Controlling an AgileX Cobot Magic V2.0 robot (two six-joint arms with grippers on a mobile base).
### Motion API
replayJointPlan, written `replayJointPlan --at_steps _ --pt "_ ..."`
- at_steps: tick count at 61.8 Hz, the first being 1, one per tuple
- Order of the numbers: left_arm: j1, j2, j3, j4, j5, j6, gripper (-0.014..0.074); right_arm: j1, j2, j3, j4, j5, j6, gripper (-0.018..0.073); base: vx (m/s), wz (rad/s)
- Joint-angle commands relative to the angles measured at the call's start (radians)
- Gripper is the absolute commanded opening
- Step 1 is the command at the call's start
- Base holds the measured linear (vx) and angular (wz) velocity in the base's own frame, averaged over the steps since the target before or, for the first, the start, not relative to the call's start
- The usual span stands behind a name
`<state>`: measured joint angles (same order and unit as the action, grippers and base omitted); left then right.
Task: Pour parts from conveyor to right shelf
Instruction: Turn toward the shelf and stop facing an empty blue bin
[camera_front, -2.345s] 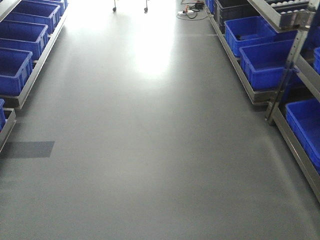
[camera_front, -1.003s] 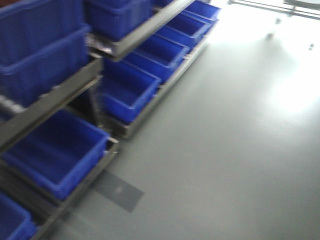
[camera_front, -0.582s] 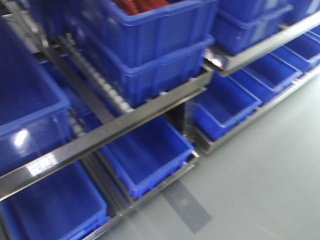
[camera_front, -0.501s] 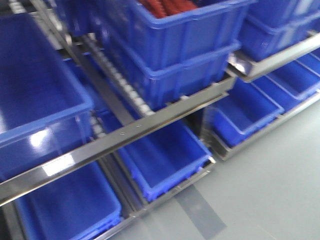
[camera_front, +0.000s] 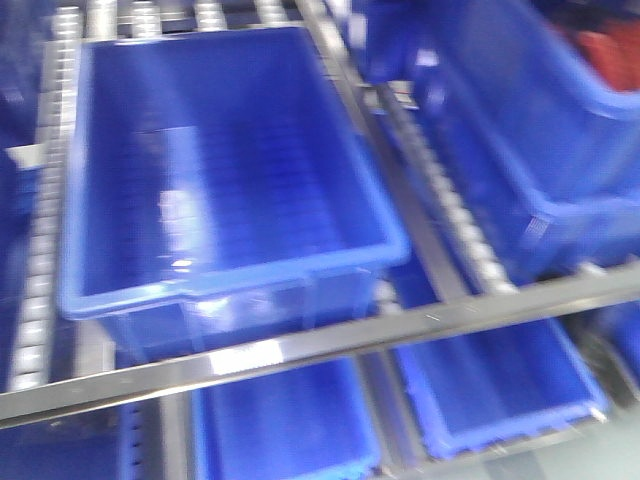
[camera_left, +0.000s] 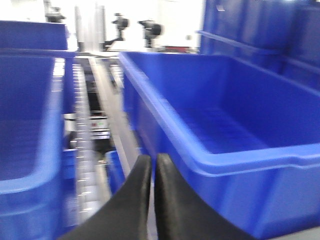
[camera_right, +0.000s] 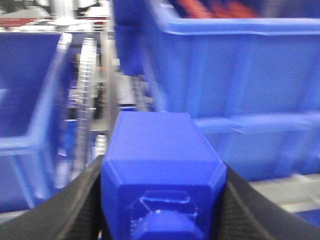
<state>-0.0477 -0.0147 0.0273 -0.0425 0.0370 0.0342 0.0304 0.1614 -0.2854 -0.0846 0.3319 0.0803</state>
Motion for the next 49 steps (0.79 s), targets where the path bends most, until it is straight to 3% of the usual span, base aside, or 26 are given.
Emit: replayJointPlan --at_steps 1,26,49 --pt "-0.008 -0.011 0.031 -0.003 -0.077 -0.009 -0.0006 -0.005 0.011 -0.029 -0.008 -0.079 -0.008 -0.0009 0.13 0.56" --pt "-0.008 -0.011 0.031 -0.003 -0.077 -0.009 -0.0006 -0.005 0.011 -0.029 -0.008 -0.079 -0.008 -0.0009 0.12 0.38" --pt "-0.008 -0.011 0.031 -0.003 -0.077 -0.009 -0.0006 -0.005 0.011 -0.029 -0.008 -0.079 -0.008 -0.0009 0.13 0.04"
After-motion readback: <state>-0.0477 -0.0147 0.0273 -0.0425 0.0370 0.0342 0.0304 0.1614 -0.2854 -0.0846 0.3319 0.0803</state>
